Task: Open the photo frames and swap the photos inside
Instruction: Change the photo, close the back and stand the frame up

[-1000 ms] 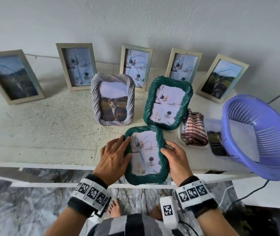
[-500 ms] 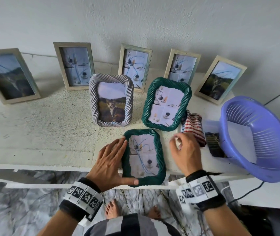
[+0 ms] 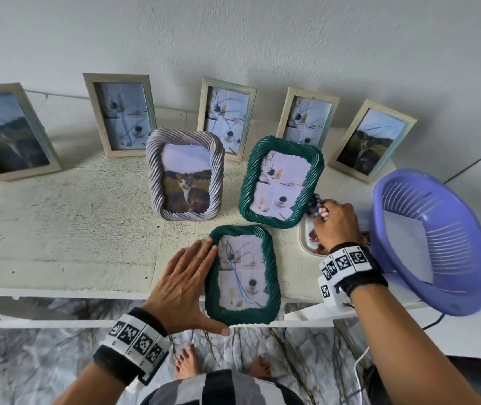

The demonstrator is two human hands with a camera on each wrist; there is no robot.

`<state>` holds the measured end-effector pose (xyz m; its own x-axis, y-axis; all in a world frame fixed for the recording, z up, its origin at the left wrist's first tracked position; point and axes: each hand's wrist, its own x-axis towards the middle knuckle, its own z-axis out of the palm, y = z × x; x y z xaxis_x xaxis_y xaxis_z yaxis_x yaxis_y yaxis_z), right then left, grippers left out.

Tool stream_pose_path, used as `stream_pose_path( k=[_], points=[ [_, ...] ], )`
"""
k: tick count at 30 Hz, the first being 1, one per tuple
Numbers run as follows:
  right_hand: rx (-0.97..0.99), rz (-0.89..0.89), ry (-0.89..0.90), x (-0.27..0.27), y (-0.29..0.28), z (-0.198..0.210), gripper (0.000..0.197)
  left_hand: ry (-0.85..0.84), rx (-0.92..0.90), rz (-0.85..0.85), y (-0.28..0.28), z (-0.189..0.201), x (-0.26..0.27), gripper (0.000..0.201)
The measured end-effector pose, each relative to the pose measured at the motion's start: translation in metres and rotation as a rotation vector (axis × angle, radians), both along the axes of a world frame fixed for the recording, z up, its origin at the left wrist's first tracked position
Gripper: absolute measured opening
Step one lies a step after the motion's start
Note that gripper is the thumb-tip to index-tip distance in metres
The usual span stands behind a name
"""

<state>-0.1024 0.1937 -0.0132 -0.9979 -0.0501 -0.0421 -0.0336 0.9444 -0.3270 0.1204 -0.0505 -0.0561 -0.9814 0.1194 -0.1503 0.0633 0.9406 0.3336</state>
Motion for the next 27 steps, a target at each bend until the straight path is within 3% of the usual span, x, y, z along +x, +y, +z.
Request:
stream_pose_path(
  k=[5, 8, 11, 13, 17, 21, 23, 27],
  points=[
    [-0.204, -0.082, 0.161, 0.032, 0.011, 0.027, 0.034, -0.012, 0.016, 0.023, 0.001, 0.001, 0.0, 0.149],
    [-0.325, 0.1, 0.165, 0.08, 0.0, 0.032, 0.031, -0.016, 0.025, 0.023, 0.0, 0.002, -0.002, 0.147],
    [-0.166, 0.48, 0.111, 0.112, -0.025, 0.011, 0.032, -0.005, 0.028, 0.017, -0.001, 0.002, -0.002, 0.147],
    [-0.008, 0.613, 0.12, 0.115, -0.045, -0.002, 0.032, -0.005, 0.029, 0.014, -0.002, 0.001, -0.002, 0.147],
    [0.133, 0.695, 0.196, 0.112, -0.077, -0.007, 0.026, -0.011, 0.03, 0.014, -0.003, 0.001, -0.002, 0.147],
    [0.086, 0.885, 0.031, 0.131, -0.071, -0.004, 0.023, -0.018, 0.024, 0.017, -0.002, 0.0, -0.002, 0.148],
    [0.188, 0.947, 0.03, 0.128, -0.055, -0.001, 0.024, -0.009, 0.022, 0.012, -0.003, 0.0, -0.002, 0.148],
    [0.372, 0.848, 0.052, 0.105, -0.06, -0.004, 0.029, 0.0, 0.027, 0.009, -0.004, 0.0, -0.002, 0.147]
  ],
)
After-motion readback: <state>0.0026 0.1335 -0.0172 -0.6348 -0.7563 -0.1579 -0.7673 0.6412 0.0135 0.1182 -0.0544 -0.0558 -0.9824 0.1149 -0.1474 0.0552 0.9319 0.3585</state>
